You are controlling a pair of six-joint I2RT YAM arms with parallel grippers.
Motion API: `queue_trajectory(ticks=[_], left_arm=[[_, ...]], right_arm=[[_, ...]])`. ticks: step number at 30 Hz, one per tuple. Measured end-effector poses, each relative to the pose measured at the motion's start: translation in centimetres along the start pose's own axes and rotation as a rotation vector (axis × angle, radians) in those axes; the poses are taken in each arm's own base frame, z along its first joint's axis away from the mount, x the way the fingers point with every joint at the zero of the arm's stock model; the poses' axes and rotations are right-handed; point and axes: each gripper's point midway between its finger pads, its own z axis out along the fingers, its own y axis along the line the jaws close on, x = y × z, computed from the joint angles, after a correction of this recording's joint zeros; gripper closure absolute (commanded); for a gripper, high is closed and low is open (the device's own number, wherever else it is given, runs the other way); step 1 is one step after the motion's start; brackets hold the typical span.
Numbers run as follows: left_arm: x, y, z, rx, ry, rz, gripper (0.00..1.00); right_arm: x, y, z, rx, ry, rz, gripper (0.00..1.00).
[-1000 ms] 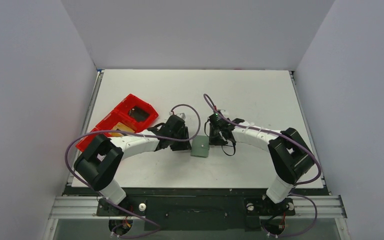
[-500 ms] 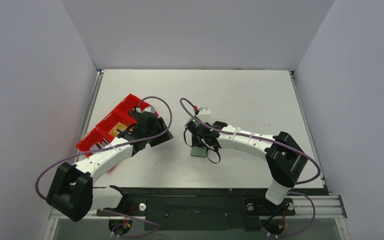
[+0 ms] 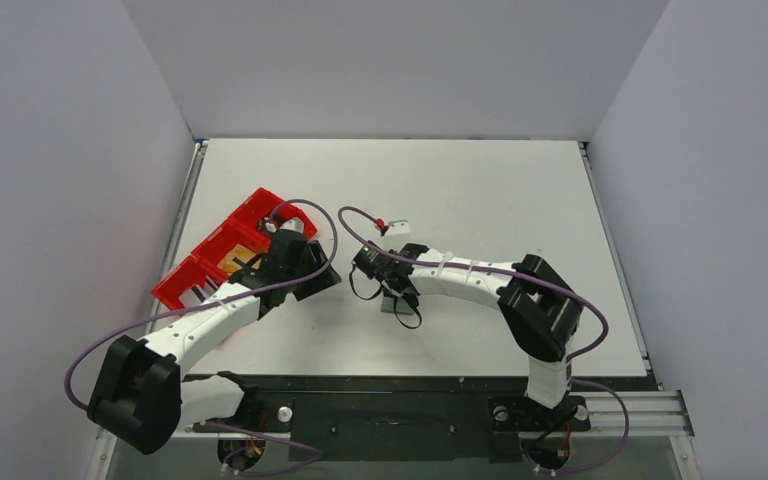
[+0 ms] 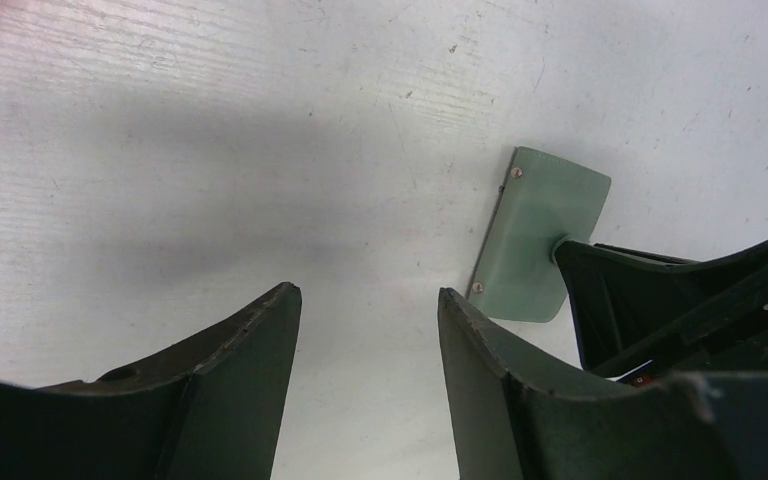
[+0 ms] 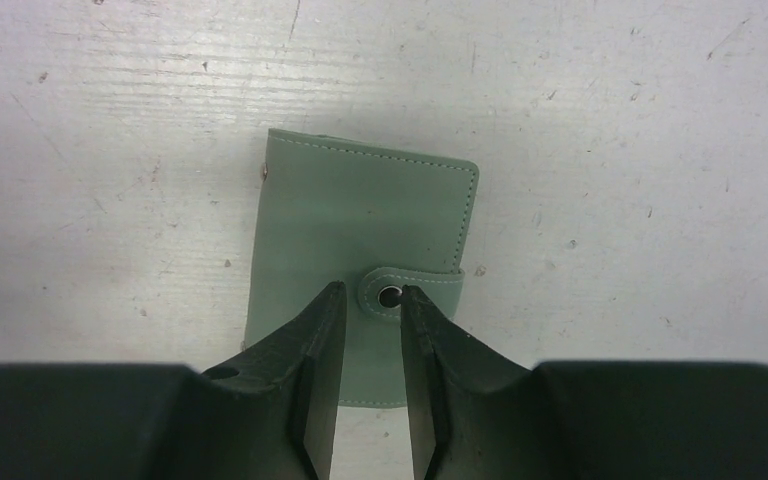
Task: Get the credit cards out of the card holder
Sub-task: Open the card holder at the center of the board.
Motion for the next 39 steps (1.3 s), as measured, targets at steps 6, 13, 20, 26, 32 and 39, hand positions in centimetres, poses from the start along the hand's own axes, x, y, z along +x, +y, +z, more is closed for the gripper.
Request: queue_trajectory(ticks=[6, 13, 20, 26, 32, 39], left_arm=[[0.0, -0.1, 0.0, 0.003, 0.002, -0.005, 0.5], [0.2, -0.3, 0.0, 0.015, 0.011, -0.008, 0.49], [0.9, -0.4, 0.6, 0.018, 0.047, -0.007, 0.5], [3.0, -0.5, 1.9, 0.01, 0.117, 0.016, 0.5], [5.2, -2.2, 3.0, 0.022, 0.179, 0.074, 0.5], [5.6, -5.4, 4.7, 0.054, 0.202, 0.117, 0.5]], right_arm=[[0.8, -0.2, 0.9, 0.025, 0.018, -0.019, 0.74], [1.0, 0.0, 1.4, 0.024, 0.017, -0.02, 0.79], [1.1, -0.2, 1.5, -0.004, -0.009, 0.006, 1.0], [1.1, -0.3, 1.5, -0.062, -0.024, 0.053, 1.0], [1.3, 0.0, 1.1, -0.203, -0.028, 0.144, 1.0], [1.1, -0.1, 0.7, -0.373, 0.002, 0.274, 1.0]])
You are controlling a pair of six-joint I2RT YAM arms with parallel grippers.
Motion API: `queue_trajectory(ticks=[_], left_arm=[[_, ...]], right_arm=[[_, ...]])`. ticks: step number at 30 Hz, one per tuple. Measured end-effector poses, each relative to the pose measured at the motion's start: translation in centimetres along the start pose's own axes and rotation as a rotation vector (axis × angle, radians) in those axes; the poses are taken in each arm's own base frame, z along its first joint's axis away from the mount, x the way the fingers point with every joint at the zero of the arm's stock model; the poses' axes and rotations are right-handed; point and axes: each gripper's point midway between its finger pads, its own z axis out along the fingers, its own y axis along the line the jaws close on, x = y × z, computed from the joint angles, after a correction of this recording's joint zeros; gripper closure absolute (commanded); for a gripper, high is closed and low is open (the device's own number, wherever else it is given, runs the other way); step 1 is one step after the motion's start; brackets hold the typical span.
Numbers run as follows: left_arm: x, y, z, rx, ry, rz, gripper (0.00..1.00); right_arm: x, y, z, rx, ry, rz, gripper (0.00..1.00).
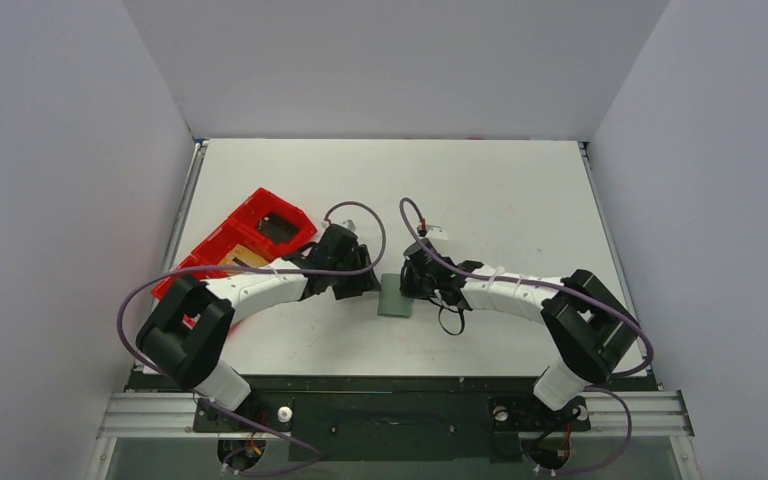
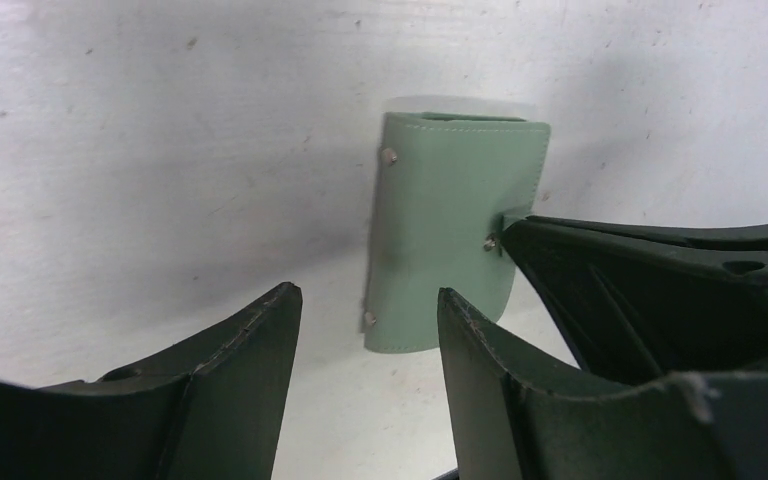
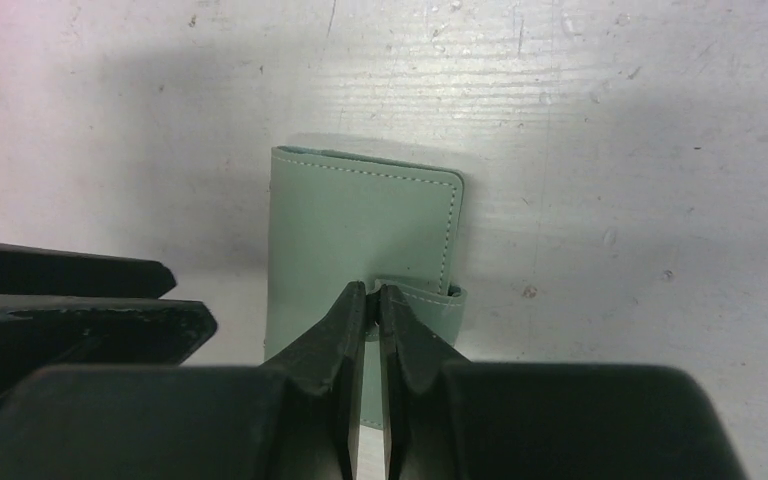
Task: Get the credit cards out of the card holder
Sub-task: Open the card holder at the center of the board.
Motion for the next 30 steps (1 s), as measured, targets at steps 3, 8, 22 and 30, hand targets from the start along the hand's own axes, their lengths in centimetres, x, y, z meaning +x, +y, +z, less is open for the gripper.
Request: queue_trajectory(ticks=[3, 8, 22, 30], left_arm=[[-0.1, -1.0, 0.8, 0.009, 0.006, 0.015, 0.5], [0.7, -1.6, 2.1, 0.001, 0.033, 0.036, 0.5], [0.1, -1.2, 1.5, -0.031, -0.005, 0.042, 0.45], [-2.5, -1.3, -0.7, -0.001, -0.082, 0.008, 0.43]], right_arm=[[-0.1, 0.2, 0.2, -0.049, 0.013, 0.047, 1.0], [-0.1, 0.8, 0.4, -0.117, 0.031, 0.095, 1.0], [-3.0, 0.9, -4.2, -0.127, -0.037, 0.149, 1.0], [-4.4, 1.6, -5.6, -0.126, -0.054, 0.147, 1.0]])
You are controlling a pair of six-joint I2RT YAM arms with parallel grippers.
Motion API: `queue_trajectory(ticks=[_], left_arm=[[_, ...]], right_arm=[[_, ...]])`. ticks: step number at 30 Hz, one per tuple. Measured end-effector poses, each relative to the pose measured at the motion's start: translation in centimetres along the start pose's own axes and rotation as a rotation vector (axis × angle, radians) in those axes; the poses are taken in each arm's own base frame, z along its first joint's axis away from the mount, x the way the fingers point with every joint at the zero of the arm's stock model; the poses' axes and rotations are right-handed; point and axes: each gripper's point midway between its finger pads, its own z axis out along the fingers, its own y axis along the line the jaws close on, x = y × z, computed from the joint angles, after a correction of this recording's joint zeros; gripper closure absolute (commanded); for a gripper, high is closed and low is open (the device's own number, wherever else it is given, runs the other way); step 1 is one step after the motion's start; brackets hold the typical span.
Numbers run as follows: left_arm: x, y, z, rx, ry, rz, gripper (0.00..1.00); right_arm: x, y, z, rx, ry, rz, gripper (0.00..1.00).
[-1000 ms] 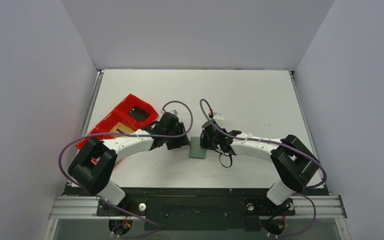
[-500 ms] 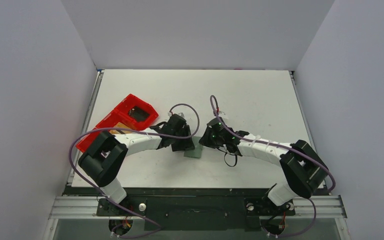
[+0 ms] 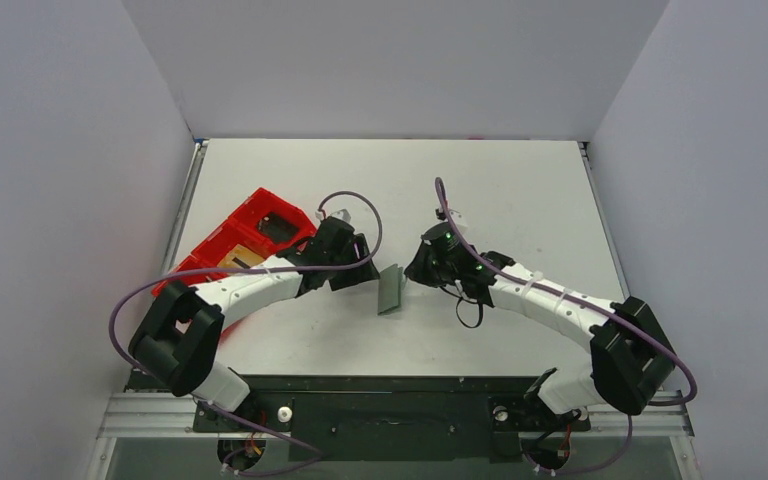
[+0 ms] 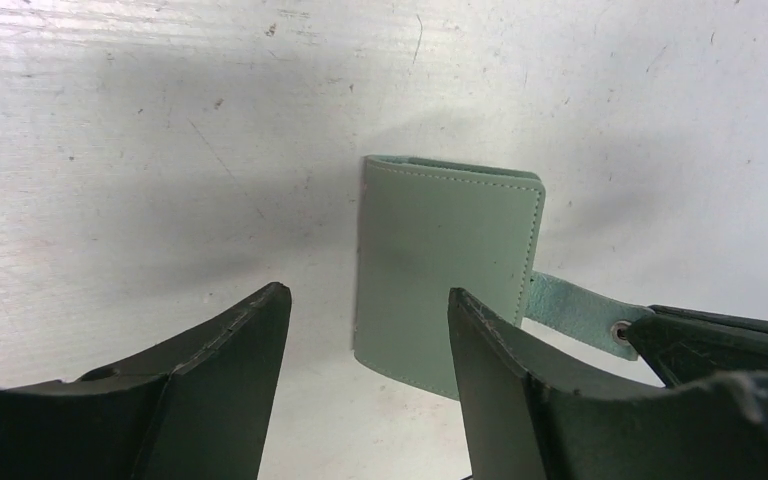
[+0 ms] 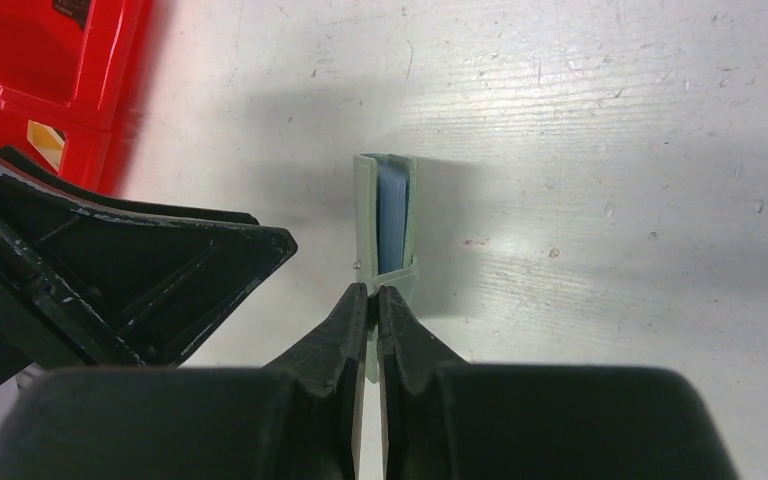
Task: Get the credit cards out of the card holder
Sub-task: Open the card holder at the center of the board.
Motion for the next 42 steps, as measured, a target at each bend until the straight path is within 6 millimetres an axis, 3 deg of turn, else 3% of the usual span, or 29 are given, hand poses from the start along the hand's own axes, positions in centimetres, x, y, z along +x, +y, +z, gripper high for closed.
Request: queue_trajectory(ticks=[18, 30, 36, 42], left_arm=[[0.2, 2.5, -1.1, -0.015, -0.005, -0.039, 0.43], [0.8, 3.1, -1.2, -0.014, 0.015, -0.047, 0.43], [0.9, 3.0, -1.2, -0.008, 0.02, -0.047, 0.43], [1.0, 2.9, -1.2, -0.003, 0.027, -0.047, 0.49]], right_arm=[[-1.3, 2.1, -1.1, -0.02, -0.01, -0.018, 1.0], [-1.3, 0.9, -1.2, 0.042, -0.024, -0.033, 1.0], [-1.2, -1.8, -0.9, 0.124, -0.042, -0.037, 1.0], [0.5, -9.5, -0.2, 0.312, -0.015, -0.011, 1.0]])
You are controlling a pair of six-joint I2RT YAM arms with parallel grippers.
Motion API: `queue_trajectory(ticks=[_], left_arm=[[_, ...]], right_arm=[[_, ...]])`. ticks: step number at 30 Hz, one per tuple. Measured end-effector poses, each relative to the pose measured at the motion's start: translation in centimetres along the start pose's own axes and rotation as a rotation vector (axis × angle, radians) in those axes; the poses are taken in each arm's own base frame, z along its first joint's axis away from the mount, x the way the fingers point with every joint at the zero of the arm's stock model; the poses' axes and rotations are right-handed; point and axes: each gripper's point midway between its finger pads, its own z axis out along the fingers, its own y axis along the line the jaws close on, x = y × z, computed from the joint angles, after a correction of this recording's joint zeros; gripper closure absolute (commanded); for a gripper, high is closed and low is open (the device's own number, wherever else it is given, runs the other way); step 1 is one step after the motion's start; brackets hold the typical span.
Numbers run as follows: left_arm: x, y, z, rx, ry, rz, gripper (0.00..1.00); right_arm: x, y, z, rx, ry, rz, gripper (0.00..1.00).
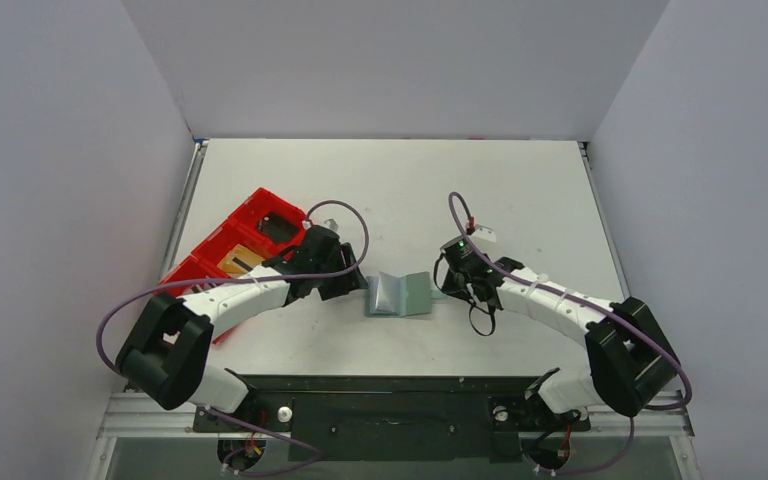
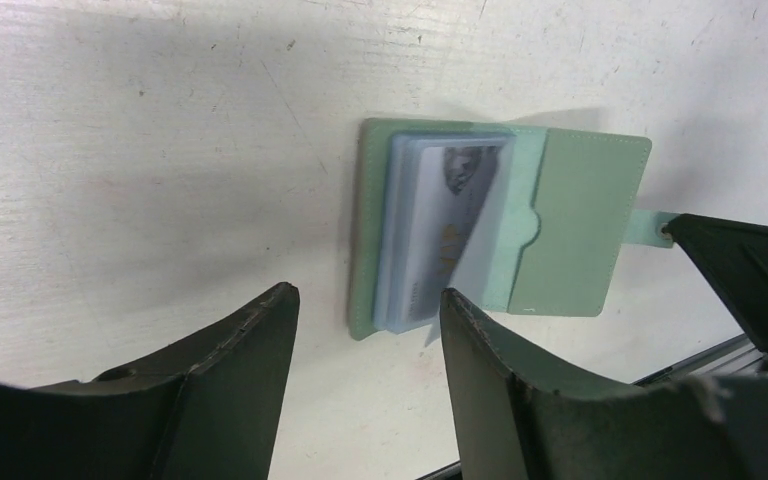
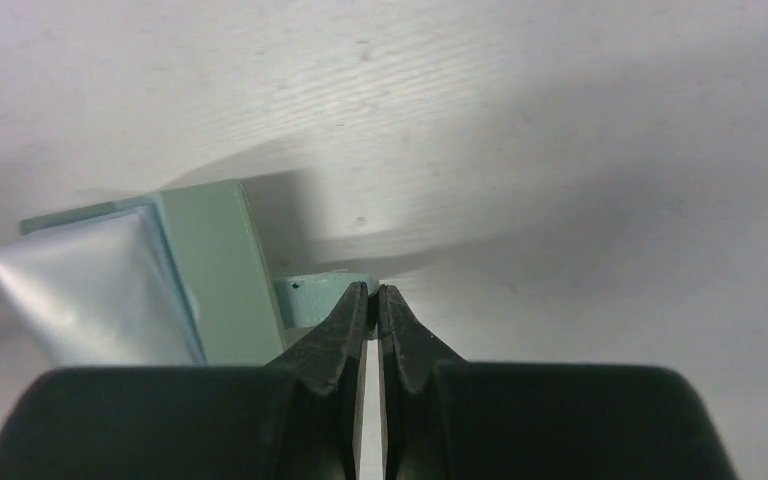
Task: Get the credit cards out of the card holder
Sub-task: Open the card holder at the center of the board.
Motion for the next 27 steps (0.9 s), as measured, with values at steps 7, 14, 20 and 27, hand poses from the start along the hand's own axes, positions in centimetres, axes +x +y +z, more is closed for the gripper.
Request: queue_trajectory(ticks=[7, 14, 20, 27], left_arm=[[0.5, 0.4, 0.7, -0.015, 0.02, 0.003, 0.58], [0.8, -0.5, 2.0, -0.026, 0.049, 0.045, 0.65], [-0.3, -2.9, 3.4, -0.006, 0.045, 0.087, 0.67], [0.5, -4.0, 4.3, -0.002, 0.07, 0.123, 0.71]], right_arm=[[2.7, -4.0, 2.9, 0.134, 0.067, -0.038, 1.0], [2.3, -3.5, 3.4, 0.117, 0.051, -0.051, 1.0], [1.8, -2.9, 3.8, 0.105, 0.04, -0.057, 1.0], [1.1, -1.8, 4.6, 0.09, 0.035, -0.072, 1.0]])
